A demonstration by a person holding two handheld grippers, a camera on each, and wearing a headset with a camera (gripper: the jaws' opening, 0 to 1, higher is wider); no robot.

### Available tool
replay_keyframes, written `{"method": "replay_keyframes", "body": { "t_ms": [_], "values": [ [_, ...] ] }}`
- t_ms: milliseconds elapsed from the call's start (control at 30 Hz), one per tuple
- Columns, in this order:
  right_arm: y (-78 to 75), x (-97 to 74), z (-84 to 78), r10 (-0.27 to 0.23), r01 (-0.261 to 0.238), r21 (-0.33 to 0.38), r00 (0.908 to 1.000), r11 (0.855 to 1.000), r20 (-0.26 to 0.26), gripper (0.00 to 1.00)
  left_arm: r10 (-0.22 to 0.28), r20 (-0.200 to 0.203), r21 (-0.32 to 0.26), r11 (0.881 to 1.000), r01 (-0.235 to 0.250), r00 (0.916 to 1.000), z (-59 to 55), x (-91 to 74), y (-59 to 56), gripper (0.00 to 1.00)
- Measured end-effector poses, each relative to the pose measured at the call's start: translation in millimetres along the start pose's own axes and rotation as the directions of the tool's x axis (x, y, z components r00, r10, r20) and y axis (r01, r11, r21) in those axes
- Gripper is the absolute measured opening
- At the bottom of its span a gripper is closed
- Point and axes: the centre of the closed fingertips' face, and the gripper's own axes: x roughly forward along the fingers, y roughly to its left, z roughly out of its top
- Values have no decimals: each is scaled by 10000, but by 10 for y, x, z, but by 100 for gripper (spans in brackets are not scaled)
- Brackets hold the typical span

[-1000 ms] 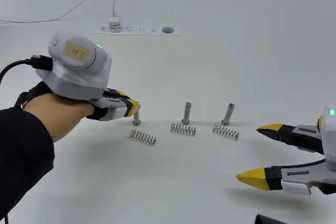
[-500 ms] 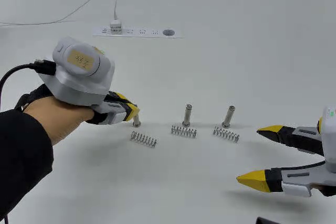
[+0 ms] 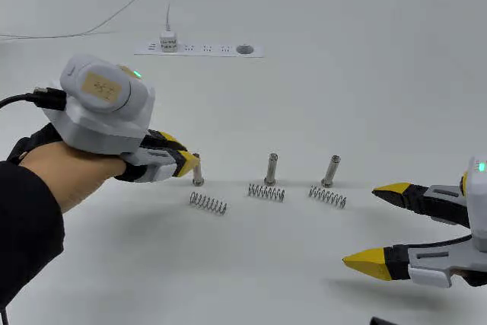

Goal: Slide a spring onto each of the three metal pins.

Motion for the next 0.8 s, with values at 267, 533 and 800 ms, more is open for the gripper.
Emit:
{"method": "replay_keyframes", "body": {
  "t_ms": [267, 533, 800],
  "values": [
    [6, 14, -8, 36, -36, 74, 10000, 10000, -8, 72, -421, 14, 484, 9979, 420, 9991, -117, -136, -37, 14],
    [16, 23, -11, 49, -49, 81, 10000, 10000, -42, 72, -1788, -186, 1688, 9692, 1793, 9837, -193, -141, -280, 20],
    [22, 7, -11, -1, 2, 94, 10000, 10000, -56, 72, -2304, -1071, 3251, 9112, 2530, 9672, -327, 18, -452, 25]
  ]
}}
